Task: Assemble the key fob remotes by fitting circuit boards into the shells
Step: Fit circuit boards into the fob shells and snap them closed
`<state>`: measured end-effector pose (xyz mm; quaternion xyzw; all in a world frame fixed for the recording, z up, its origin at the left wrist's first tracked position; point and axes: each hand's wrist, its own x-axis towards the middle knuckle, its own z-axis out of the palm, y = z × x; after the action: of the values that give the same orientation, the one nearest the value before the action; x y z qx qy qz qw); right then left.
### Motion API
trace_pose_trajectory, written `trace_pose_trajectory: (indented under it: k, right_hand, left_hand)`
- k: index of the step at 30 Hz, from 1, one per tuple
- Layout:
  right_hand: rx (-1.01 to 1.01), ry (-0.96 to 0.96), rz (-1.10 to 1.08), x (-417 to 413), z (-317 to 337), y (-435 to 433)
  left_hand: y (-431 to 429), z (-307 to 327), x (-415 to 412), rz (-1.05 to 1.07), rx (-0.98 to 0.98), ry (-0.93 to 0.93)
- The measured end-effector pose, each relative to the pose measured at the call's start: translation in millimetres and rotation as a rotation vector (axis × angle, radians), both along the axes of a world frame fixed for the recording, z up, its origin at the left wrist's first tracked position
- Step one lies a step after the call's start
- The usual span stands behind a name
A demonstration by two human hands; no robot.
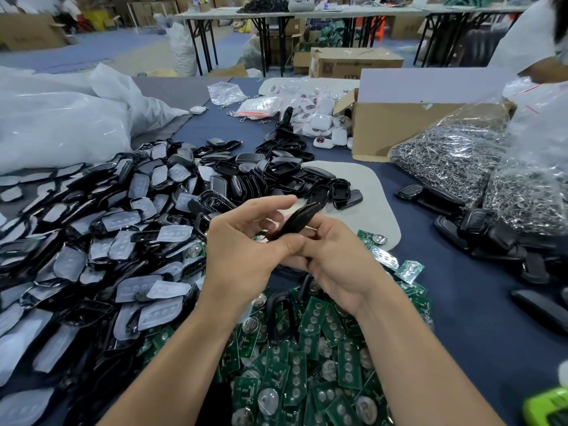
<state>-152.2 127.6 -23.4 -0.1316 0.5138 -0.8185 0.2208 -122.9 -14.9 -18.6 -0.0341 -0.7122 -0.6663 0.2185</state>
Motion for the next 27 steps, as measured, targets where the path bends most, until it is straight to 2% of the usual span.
trace_pose_trajectory:
  k: [6,11,12,15,16,17,18,20,21,22,24,27]
  right_hand:
    - [-0.162,-0.224,0.010,-5.6,3.0,11.1]
    - [-0.090,-0.256,-0.009,-6.1,5.6,12.8]
    - [-0.159,-0.279,-0.034,-7.4,7.2,17.4]
    - [-0.601,-0.272,-0.095,-13.1,10.9,41.3]
    - [-0.594,-0.230,-0.166,-15.9,12.3,46.3]
    - [-0.467,-0.189,-0.290,-19.6,11.1,47.8]
    - [-0.256,-0.147,-0.448,-22.6,7.8,46.7]
    - [0.277,-0.005,-0.743,-26.2,0.8,39.6]
    - [0.506,0.107,-0.813,-26.9,-1.9,35.9]
    - [0.688,0.239,-0.814,-28.9,-5.2,32.9]
    - [0.977,0.433,-0.652,-35.1,-12.9,28.8]
    - [1.349,0.500,-0.337,-42.7,-19.2,22.6]
  left_hand:
    - [-10.8,8.8,-0.7,-0.092,0.251,-0.077]
    - [-14.4,8.9,-2.9,-0.025,0.289,-0.125]
    - [-15.8,8.4,-3.4,-0.008,0.306,-0.135]
    - [-18.3,8.3,-5.1,0.042,0.329,-0.160]
    - [-19.4,8.2,-5.7,0.059,0.329,-0.164]
    - [-20.5,8.0,-6.5,0.077,0.327,-0.168]
    - [-21.5,7.6,-7.3,0.094,0.324,-0.173]
    - [-22.7,6.0,-8.6,0.117,0.317,-0.179]
    - [-22.8,5.3,-9.3,0.124,0.313,-0.181]
    - [-22.9,4.7,-9.8,0.133,0.309,-0.184]
    - [-23.1,4.0,-10.3,0.155,0.291,-0.184]
    - [-24.2,2.9,-11.3,0.176,0.271,-0.188]
